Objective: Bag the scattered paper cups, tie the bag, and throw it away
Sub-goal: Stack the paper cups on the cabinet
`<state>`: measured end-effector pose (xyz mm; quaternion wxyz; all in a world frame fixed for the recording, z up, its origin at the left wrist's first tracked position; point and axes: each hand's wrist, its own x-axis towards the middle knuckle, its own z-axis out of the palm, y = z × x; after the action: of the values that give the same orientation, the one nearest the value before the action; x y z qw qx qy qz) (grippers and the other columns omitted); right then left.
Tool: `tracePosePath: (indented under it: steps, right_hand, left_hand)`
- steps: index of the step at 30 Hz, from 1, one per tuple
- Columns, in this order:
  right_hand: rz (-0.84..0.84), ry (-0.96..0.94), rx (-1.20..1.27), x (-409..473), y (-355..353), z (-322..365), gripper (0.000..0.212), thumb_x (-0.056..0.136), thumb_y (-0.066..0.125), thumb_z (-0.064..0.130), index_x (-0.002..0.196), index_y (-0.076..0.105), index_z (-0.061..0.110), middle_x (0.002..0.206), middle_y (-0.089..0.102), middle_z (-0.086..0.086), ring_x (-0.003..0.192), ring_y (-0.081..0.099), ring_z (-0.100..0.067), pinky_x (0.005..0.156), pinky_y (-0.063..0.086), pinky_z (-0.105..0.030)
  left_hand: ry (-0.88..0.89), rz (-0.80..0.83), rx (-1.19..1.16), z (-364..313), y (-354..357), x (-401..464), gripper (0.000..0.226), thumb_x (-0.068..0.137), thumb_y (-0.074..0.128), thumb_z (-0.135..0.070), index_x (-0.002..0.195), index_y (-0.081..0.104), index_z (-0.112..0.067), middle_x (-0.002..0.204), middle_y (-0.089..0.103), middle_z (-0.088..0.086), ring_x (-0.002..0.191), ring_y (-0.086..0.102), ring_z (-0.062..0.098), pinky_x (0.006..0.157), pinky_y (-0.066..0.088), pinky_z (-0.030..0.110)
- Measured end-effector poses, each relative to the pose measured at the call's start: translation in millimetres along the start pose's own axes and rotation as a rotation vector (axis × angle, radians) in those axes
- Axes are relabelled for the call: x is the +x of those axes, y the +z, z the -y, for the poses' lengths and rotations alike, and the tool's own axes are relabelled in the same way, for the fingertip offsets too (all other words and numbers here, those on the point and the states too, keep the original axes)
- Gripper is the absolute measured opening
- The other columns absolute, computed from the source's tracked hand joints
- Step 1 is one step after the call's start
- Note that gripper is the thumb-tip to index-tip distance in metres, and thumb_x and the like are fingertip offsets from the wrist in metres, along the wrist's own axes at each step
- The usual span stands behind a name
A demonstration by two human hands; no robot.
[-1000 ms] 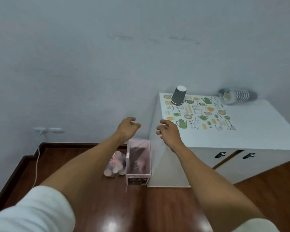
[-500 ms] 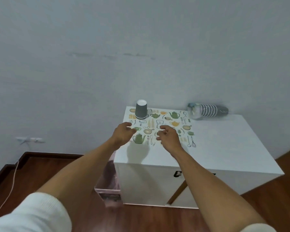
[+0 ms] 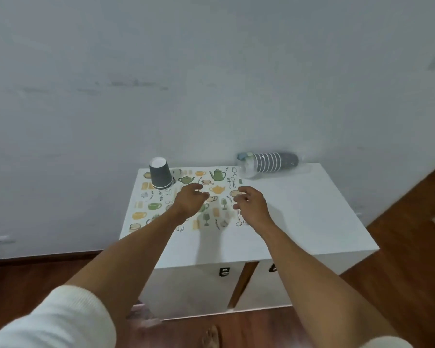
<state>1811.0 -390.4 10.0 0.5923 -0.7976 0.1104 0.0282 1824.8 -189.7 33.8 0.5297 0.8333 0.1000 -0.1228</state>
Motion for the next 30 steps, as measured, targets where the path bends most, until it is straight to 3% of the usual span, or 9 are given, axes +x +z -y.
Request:
tracePosePath:
  steps: [6, 7, 10, 13, 15, 17, 24, 27, 30]
  right_hand:
    - [-0.103, -0.006, -0.042, 53.9, -53.9, 3.7, 0.029, 0.101, 0.054, 0.013, 0.129, 0.060, 0.014, 0.105, 0.068, -0.001, 0.083, 0.075, -0.011, 0.060, 0.050, -0.027]
    - [-0.128, -0.012, -0.047, 63.9, -62.3, 3.8, 0.028, 0.102, 0.053, 0.013, 0.129, 0.060, 0.013, 0.110, 0.066, -0.002, 0.090, 0.075, -0.016, 0.064, 0.052, -0.030]
    - [-0.184, -0.015, -0.110, 91.8, -83.8, 1.0, 0.035, 0.102, 0.054, 0.015, 0.136, 0.058, 0.014, 0.136, 0.056, -0.006, 0.117, 0.064, -0.028, 0.095, 0.056, -0.042]
    - [-0.180, -0.018, -0.187, 117.1, -97.7, -6.3, 0.044, 0.102, 0.056, 0.016, 0.146, 0.050, 0.017, 0.150, 0.041, -0.004, 0.119, 0.057, -0.020, 0.100, 0.047, -0.031]
    - [-0.171, -0.038, -0.248, 135.2, -106.3, -12.3, 0.048, 0.101, 0.058, 0.015, 0.148, 0.047, 0.015, 0.151, 0.039, -0.006, 0.127, 0.052, -0.021, 0.104, 0.042, -0.027]
    - [-0.179, -0.076, -0.348, 155.2, -113.8, -15.9, 0.051, 0.098, 0.062, 0.014, 0.147, 0.048, 0.014, 0.150, 0.041, -0.008, 0.136, 0.045, -0.027, 0.106, 0.038, -0.028]
    - [-0.015, -0.145, -0.890, 223.1, -133.4, -18.0, 0.090, 0.086, 0.070, 0.038, 0.159, 0.019, 0.030, 0.169, 0.008, -0.001, 0.157, -0.001, -0.027, 0.122, 0.011, -0.052]
    - [0.095, -0.152, -1.022, 248.7, -144.4, -20.7, 0.101, 0.081, 0.075, 0.043, 0.160, 0.015, 0.026, 0.169, 0.013, 0.000, 0.157, 0.004, -0.028, 0.122, 0.012, -0.053]
    - [0.102, -0.250, -1.100, 259.1, -152.9, -30.7, 0.093, 0.080, 0.075, 0.033, 0.157, 0.023, 0.023, 0.160, 0.032, 0.004, 0.149, 0.026, -0.028, 0.116, 0.024, -0.050]
  left_hand:
    - [0.064, 0.043, 0.050, -50.3, 44.6, 56.9, 0.025, 0.093, 0.062, -0.023, 0.115, 0.067, -0.013, 0.115, 0.069, 0.010, 0.101, 0.065, 0.029, 0.095, 0.051, 0.037]
    - [0.081, 0.042, 0.069, -55.8, 52.5, 69.2, 0.008, 0.092, 0.062, -0.021, 0.094, 0.063, -0.014, 0.099, 0.067, 0.011, 0.089, 0.060, 0.032, 0.084, 0.050, 0.035]
    - [0.090, 0.032, 0.095, -71.4, 71.9, 97.5, 0.027, 0.089, 0.060, -0.019, 0.071, 0.041, -0.012, 0.072, 0.041, 0.008, 0.070, 0.038, 0.023, 0.063, 0.030, 0.032]
    - [0.052, 0.056, 0.043, -78.8, 87.7, 124.9, 0.025, 0.091, 0.065, -0.028, 0.094, 0.067, -0.003, 0.091, 0.063, 0.010, 0.090, 0.061, 0.027, 0.083, 0.048, 0.034]
    - [0.023, 0.065, 0.021, -82.9, 97.2, 139.8, 0.053, 0.090, 0.069, -0.040, 0.130, 0.063, -0.005, 0.126, 0.067, 0.013, 0.119, 0.062, 0.031, 0.106, 0.047, 0.043]
    - [0.003, 0.048, 0.019, -87.3, 105.8, 150.6, 0.073, 0.084, 0.077, -0.046, 0.143, 0.054, -0.009, 0.143, 0.058, 0.010, 0.128, 0.057, 0.029, 0.110, 0.045, 0.045]
    - [-0.098, -0.063, -0.073, -96.3, 119.6, 173.0, 0.076, 0.073, 0.088, -0.010, 0.140, 0.052, -0.006, 0.125, 0.067, 0.017, 0.112, 0.066, 0.033, 0.096, 0.055, 0.045]
    - [-0.135, -0.051, -0.206, -100.2, 118.5, 183.6, 0.076, 0.075, 0.086, -0.004, 0.142, 0.049, -0.002, 0.125, 0.066, 0.021, 0.110, 0.064, 0.031, 0.076, 0.055, 0.036]
    - [-0.159, -0.063, -0.275, -104.0, 115.0, 189.6, 0.059, 0.076, 0.085, -0.007, 0.130, 0.061, -0.005, 0.110, 0.070, 0.016, 0.095, 0.062, 0.029, 0.079, 0.049, 0.033]
